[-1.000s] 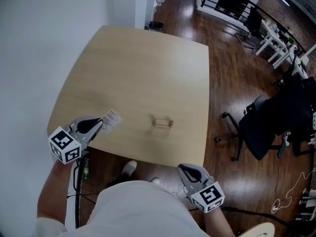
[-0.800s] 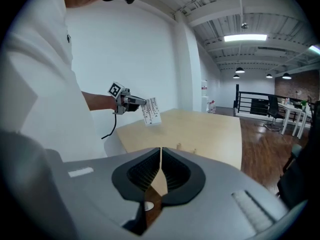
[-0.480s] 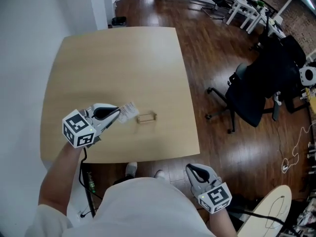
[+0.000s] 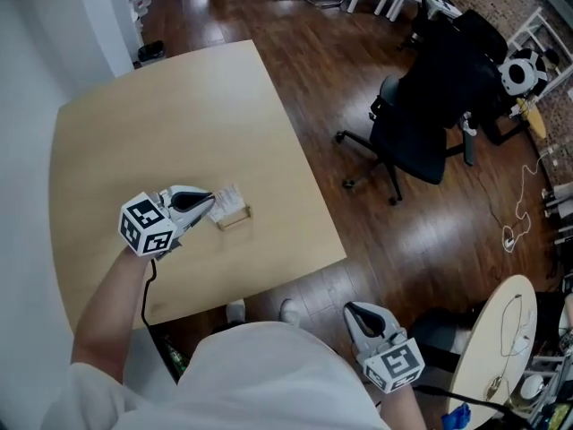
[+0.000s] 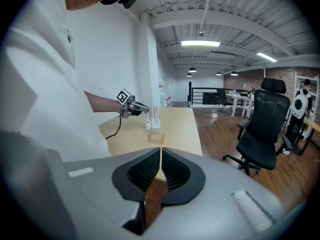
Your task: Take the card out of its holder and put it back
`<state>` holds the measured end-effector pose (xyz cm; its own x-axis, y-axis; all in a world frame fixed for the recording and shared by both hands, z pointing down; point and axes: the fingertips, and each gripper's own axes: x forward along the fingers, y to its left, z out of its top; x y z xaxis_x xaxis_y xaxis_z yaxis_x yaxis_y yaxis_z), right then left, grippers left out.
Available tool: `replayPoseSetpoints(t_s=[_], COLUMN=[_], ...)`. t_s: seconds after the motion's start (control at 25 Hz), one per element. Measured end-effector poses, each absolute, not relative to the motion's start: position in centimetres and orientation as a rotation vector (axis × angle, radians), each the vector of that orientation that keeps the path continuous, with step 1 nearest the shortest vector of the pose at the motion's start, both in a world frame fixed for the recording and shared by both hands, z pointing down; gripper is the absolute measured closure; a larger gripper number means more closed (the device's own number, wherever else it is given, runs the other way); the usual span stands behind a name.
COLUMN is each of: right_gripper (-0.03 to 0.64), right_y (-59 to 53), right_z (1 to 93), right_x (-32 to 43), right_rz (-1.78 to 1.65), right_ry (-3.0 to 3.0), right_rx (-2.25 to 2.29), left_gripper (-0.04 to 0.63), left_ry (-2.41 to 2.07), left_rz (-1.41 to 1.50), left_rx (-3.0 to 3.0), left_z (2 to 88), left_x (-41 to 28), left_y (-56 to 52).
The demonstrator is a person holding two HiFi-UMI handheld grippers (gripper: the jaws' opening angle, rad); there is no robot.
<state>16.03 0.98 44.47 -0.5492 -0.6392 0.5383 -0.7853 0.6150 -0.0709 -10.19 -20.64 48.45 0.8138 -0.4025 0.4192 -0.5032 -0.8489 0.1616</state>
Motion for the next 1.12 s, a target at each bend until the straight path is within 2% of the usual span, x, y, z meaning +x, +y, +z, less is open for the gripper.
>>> replayPoseSetpoints(t_s=[1.12], right_gripper=[0.603], right_y=[1.2], right_z=[45.1], right_x=[16.1], right_rz=[0.474], right_ry=[-2.315], right_rx=[1.209], left_gripper=[0.578], left_ry=[-0.542], left_rz=[0.634], left_rx=[2.741], left_z=[52.0], left_x=[-8.4], left_y=[-22.4])
